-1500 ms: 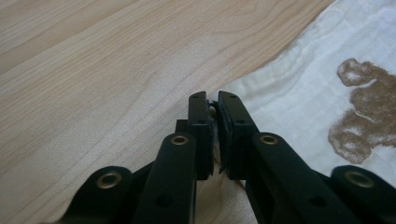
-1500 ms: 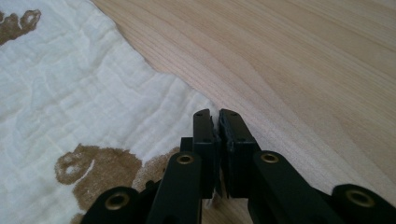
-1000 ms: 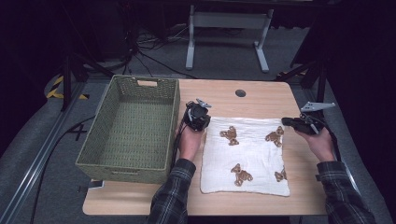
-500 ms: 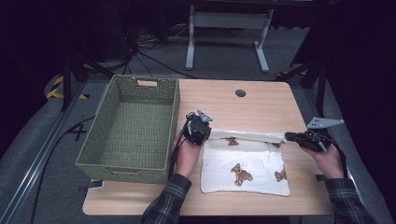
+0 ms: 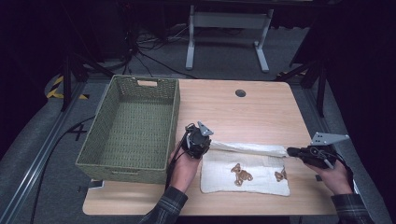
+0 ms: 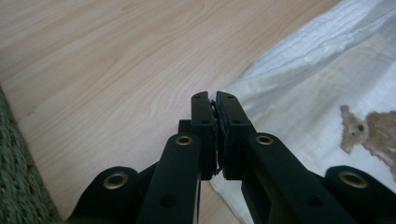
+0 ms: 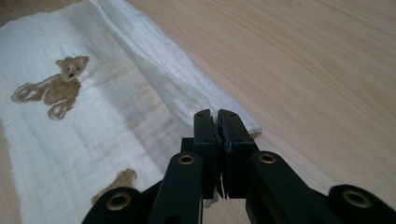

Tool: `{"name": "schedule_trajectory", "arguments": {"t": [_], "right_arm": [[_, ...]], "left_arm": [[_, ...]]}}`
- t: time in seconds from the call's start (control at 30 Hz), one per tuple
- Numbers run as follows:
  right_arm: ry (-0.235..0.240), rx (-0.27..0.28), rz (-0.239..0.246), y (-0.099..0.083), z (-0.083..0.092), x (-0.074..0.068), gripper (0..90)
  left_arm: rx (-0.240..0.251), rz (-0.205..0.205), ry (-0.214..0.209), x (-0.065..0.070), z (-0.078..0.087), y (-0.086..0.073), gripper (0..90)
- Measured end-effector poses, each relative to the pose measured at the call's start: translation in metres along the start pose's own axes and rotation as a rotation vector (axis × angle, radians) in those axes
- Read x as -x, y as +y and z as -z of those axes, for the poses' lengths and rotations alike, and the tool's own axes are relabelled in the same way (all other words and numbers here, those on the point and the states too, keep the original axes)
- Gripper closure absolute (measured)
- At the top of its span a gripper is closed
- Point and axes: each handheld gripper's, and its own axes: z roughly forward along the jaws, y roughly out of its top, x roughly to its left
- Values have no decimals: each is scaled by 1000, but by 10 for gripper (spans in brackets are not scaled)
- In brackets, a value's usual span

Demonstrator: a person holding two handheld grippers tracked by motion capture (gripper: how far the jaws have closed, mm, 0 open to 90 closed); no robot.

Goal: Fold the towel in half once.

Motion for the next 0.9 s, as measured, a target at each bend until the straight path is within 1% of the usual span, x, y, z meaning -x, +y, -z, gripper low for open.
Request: {"name": "schedule_trajectory", "arguments": {"t": [0.03, 0.07, 0.1, 0.13, 0.17, 0.2, 0.23, 0.3, 0.37, 0.4, 0.43, 0.53, 0.57, 0.6, 0.63, 0.67, 0.73, 0.77, 0.83, 0.87, 0.9], "right_arm": [[9, 3, -1, -2, 2, -3, 872], [13, 8, 0, -4, 4, -5, 871], [25, 9, -6, -6, 6, -7, 871], [32, 10, -5, -9, 8, -12, 871], [32, 10, -5, -9, 8, -12, 871], [38, 9, 1, -11, 9, -14, 871], [44, 8, -3, -13, 10, -17, 871], [56, 0, 1, -19, 12, -23, 871], [61, -1, -1, -21, 13, -25, 871], [66, -3, -6, -23, 14, -27, 871], [66, -2, -5, -24, 15, -28, 872], [82, -3, -6, -27, 16, -33, 871], [87, -4, -3, -28, 17, -34, 871], [92, -3, -4, -29, 17, -36, 871], [97, -3, -4, -29, 17, -37, 871], [102, -5, -8, -30, 18, -39, 871], [107, -1, -5, -32, 20, -43, 871], [112, 0, -8, -34, 20, -44, 871], [120, -3, -9, -36, 22, -47, 872], [124, -3, -10, -38, 22, -48, 871], [126, -7, -12, -39, 22, -49, 871]], "left_arm": [[-5, 6, -9, 1, 2, -2, 870], [2, 8, -16, 2, 3, -4, 870], [2, 19, -23, 3, 5, -6, 870], [-5, 4, -35, 6, 7, -8, 870], [-5, 4, -35, 6, 7, -8, 870], [-1, 7, -40, 8, 9, -10, 870], [-3, 12, -42, 11, 10, -11, 870], [-12, 8, -46, 14, 13, -16, 870], [-11, 11, -48, 19, 17, -21, 870], [-12, 3, -49, 21, 19, -23, 870], [-7, 6, -42, 24, 22, -25, 870], [-14, 0, -51, 30, 29, -33, 870], [-15, -4, -54, 31, 30, -35, 870], [-15, 3, -61, 31, 30, -38, 870], [-26, 3, -63, 31, 31, -40, 871], [-21, 10, -74, 31, 31, -43, 870], [-30, 6, -77, 32, 33, -46, 870], [-33, 14, -93, 33, 33, -49, 870], [-45, 3, -108, 34, 33, -52, 870], [-47, 18, -115, 35, 32, -54, 870], [-63, 9, -127, 36, 32, -56, 870]]}}
